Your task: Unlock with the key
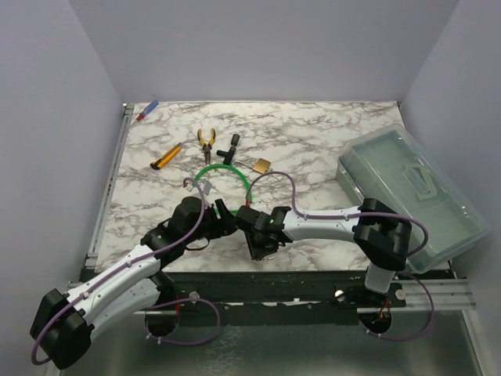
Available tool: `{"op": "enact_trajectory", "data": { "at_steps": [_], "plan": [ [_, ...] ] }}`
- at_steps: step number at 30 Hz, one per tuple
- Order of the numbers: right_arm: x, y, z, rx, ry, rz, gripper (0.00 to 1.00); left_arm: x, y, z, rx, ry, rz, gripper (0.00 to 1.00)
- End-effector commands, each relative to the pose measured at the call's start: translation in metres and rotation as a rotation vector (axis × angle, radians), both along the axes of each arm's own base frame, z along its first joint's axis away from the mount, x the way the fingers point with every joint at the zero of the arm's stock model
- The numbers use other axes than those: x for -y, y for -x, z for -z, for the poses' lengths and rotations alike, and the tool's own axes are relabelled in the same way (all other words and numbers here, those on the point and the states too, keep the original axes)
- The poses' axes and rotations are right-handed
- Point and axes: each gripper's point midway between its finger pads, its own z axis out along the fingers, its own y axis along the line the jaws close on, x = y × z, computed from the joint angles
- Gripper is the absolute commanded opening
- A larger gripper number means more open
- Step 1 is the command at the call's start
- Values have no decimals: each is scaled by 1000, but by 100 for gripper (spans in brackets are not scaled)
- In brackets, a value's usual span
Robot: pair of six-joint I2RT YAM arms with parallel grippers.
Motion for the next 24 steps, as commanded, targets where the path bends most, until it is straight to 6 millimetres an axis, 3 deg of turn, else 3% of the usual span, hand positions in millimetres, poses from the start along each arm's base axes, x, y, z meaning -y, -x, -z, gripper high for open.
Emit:
{"op": "enact_trajectory", "data": {
  "at_steps": [1,7,11,14,24],
  "plan": [
    [21,5,16,-1,179,63,36,-4,4,4,10,-19,9,62],
    [28,12,31,-5,271,70,22,-3,6,-1,22,0,20,62],
    [32,15,39,18,313,50,1,-3,7,-1,20,0,24,62],
    [30,14,40,40,268,45,0,-5,5,-1,24,-8,14,62],
    [23,-8,-15,225,12,77,0,-5,6,-5,13,3,3,62]
  ]
}}
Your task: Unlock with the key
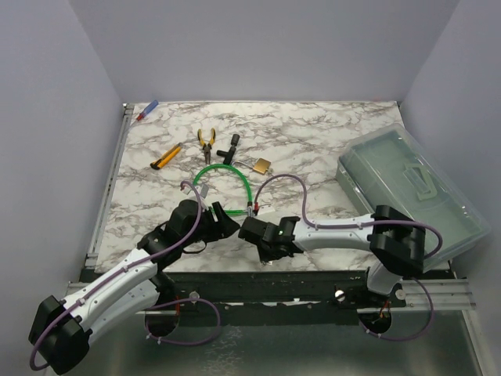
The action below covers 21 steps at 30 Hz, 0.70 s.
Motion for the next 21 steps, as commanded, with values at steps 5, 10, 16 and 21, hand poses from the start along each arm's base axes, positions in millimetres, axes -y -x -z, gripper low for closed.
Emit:
{"op": "enact_trajectory", "data": {
  "at_steps": [5,10,16,21],
  "plan": [
    [9,-16,-27,146,-92,29,0,6,-1,-9,1,15,14,62],
    [6,-13,-35,155,-167,9,0,8,1,-6,-20,11,27,62],
    [0,6,-36,90,-189,-158,38,8,0,-9,-15,15,22,62],
    [-2,20,-37,66,-201,-327,64,7,-1,-11,-10,11,13,62]
  ]
}}
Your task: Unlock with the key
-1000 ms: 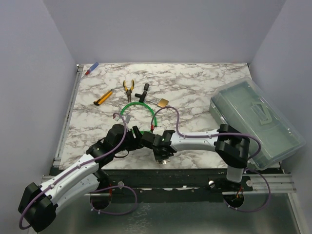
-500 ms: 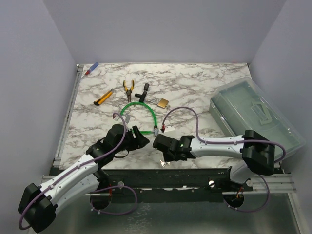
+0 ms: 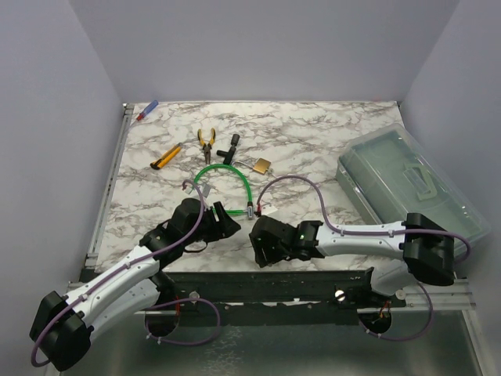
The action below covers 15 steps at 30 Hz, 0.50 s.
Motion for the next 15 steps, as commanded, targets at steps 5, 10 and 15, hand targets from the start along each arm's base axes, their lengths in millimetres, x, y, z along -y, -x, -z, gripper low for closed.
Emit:
{"op": "enact_trajectory", "data": {
  "at_steps": [5,10,15],
  "plan": [
    [-1,16,10,-7,63,-260,64,2,-1,-17,23,25,-2,62],
    [-6,21,21,-17,70,-355,61,0,-1,-17,23,21,-11,62],
    [-7,15,20,29,99,-429,61,-2,0,-16,21,25,-23,62]
  ]
}}
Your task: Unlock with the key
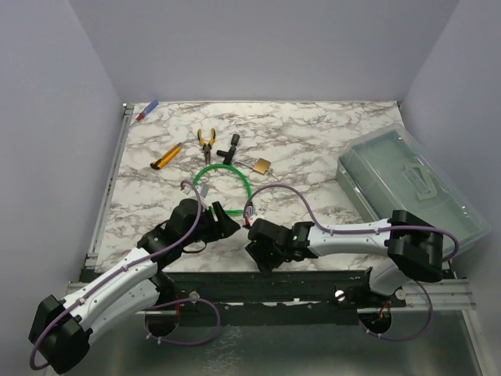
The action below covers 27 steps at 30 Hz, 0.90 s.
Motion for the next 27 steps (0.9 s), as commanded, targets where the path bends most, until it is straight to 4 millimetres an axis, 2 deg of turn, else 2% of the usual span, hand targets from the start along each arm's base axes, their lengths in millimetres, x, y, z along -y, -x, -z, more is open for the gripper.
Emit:
{"op": "enact_trajectory", "data": {
  "at_steps": [1,10,18,20,27],
  "plan": [
    [-12,1,-5,30,-8,-140,61,-1,-2,-10,14,11,-21,62],
    [-13,-3,-2,61,29,-238,56,-4,-2,-11,17,7,-36,62],
    [-6,-3,17,64,84,-287,46,-7,-1,-10,14,8,-50,62],
    [-6,-3,19,61,82,-290,39,-7,-1,-10,13,6,-51,62],
    [-5,0,27,41,93,-289,2,-8,-2,-9,12,2,-59,62]
  ]
}}
